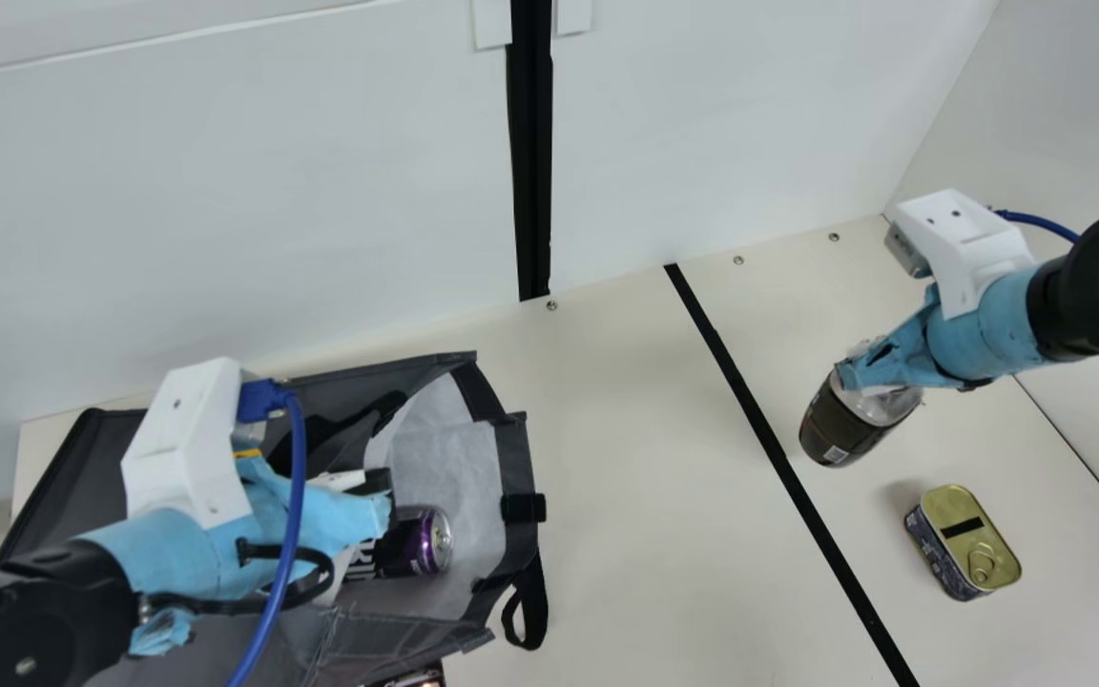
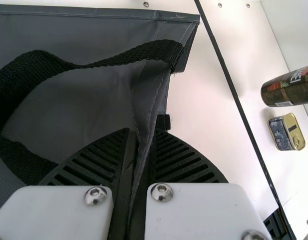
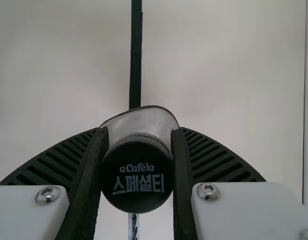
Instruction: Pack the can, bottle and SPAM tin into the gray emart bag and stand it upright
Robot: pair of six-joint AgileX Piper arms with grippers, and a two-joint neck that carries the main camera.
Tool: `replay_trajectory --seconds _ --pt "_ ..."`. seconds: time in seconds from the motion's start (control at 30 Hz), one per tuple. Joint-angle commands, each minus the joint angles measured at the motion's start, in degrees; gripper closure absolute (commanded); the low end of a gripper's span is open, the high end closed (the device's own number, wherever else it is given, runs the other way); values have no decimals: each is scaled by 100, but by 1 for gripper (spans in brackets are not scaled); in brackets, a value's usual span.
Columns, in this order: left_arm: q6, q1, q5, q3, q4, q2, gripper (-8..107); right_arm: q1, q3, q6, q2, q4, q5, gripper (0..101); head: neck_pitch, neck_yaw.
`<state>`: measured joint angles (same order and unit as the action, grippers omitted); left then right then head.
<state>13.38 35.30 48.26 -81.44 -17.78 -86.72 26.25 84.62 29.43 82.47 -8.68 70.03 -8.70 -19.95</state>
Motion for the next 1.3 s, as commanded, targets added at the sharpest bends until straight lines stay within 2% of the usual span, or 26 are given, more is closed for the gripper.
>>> replay_trajectory --seconds 0.0,0.3,0.6,1.27 --pt "0 0 0 0 0 0 107 -124 -79 35 -77 43 -13 101 -130 -5" --pt "0 0 0 0 0 0 107 -650 -409 199 -373 168 -13 101 -130 -5" --pt "0 0 0 0 0 0 107 -1013 -639 757 -468 2 -13 101 -130 -5" --pt "0 0 0 0 0 0 107 -1126 -940 2371 -407 -1120 -13 101 -130 -5"
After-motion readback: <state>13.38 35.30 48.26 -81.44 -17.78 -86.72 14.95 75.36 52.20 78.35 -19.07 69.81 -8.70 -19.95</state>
